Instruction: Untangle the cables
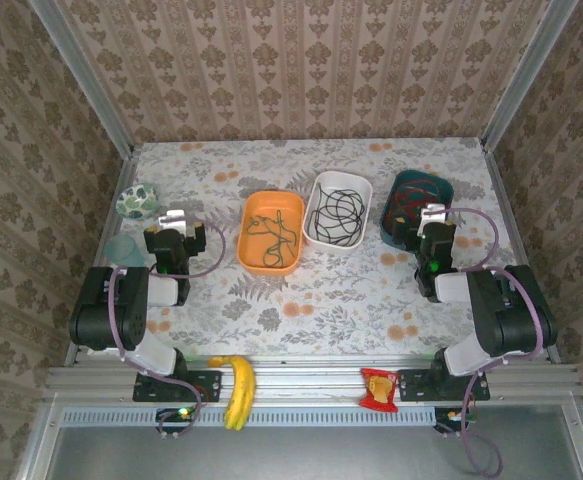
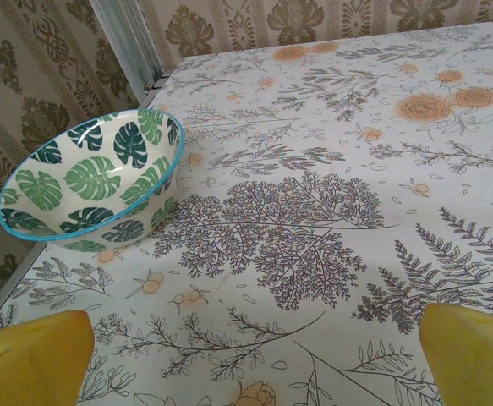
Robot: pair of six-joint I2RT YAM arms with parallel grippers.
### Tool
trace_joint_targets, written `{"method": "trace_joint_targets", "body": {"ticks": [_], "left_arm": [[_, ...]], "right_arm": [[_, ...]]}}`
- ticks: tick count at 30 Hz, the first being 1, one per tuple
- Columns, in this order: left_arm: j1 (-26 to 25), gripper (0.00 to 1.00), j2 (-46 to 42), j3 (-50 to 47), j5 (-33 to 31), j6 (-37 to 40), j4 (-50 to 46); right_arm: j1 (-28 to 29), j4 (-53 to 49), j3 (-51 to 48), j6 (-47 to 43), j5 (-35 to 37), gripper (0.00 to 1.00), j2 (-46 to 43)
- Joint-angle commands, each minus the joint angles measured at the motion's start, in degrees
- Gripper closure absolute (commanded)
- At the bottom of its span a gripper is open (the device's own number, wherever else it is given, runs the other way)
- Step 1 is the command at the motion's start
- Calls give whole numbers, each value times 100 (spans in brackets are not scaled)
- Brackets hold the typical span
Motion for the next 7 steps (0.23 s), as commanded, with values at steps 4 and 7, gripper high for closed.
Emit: {"method": "trace_joint_targets", "body": {"ticks": [4, 7], "left_arm": [[-23, 0, 40, -27, -40, 99, 217], [-25, 0, 44, -27, -33, 100, 215]], "right_arm": [[-175, 11, 83, -59, -642, 0, 37], [-175, 74, 47, -63, -659, 0, 10]]}}
